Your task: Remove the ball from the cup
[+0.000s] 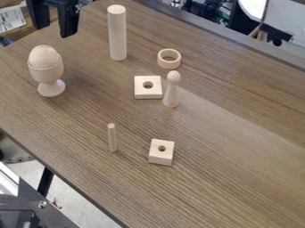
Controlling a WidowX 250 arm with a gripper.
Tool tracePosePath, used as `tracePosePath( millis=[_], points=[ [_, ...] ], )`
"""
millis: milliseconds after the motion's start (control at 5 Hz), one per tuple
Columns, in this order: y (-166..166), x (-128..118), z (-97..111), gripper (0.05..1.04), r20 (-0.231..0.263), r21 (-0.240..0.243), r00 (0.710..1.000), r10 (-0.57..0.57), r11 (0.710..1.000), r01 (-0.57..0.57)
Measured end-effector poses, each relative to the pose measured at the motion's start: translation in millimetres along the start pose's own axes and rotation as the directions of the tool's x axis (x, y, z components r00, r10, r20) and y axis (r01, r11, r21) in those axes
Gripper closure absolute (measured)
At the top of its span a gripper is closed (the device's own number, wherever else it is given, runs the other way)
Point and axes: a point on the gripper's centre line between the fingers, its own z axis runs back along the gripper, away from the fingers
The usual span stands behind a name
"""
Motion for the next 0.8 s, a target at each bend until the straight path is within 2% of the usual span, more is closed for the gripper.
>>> tracePosePath(
  millis=[200,400,600,800],
  points=[
    [-1,-2,-12,0.083,-0.033,-0.02,0.999,0.002,1.0,-0.002],
    [3,-10,-15,0.083,-0.037,-0.008,0.999,0.015,1.0,-0.015],
    [4,-19,-6,0.083,-0.008,0.009,1.0,0.031,0.999,-0.03],
    [0,-26,-4,0.083,-0.004,0.01,0.999,0.035,0.999,-0.035]
  ],
)
